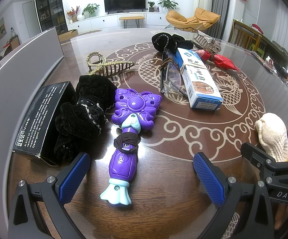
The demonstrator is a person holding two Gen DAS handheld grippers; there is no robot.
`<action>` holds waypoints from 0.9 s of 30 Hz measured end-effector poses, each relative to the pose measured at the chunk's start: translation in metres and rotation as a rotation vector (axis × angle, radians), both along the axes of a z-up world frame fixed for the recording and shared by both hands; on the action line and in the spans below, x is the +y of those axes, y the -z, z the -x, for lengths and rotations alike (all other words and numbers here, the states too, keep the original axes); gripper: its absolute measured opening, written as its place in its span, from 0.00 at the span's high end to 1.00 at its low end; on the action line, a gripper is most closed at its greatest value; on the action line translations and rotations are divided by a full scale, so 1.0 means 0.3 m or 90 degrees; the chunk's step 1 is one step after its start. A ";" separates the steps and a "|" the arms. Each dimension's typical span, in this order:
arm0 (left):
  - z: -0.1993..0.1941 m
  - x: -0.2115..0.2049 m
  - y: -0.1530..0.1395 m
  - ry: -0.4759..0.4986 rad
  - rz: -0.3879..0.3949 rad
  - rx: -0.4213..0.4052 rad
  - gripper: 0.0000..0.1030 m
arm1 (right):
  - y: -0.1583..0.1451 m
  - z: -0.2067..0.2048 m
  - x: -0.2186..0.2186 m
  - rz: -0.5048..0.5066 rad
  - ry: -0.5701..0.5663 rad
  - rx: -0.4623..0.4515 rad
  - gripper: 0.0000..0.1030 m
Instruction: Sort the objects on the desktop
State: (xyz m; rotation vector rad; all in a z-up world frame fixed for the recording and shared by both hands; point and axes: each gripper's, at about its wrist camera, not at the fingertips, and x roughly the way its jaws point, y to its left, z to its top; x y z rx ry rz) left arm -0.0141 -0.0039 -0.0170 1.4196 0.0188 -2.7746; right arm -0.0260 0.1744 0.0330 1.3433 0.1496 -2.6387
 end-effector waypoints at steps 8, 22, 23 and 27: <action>0.000 0.000 0.000 0.000 0.000 0.000 0.00 | -0.001 0.000 0.000 0.000 0.000 0.000 0.00; -0.017 -0.019 -0.005 0.030 -0.001 -0.019 0.00 | -0.001 -0.001 0.000 -0.001 -0.001 0.000 0.00; -0.026 -0.028 -0.005 0.031 -0.001 -0.021 0.00 | -0.002 -0.002 0.000 -0.001 -0.001 0.000 0.00; -0.074 -0.079 -0.013 0.047 -0.030 -0.015 0.00 | -0.002 -0.003 0.000 0.000 -0.001 -0.001 0.00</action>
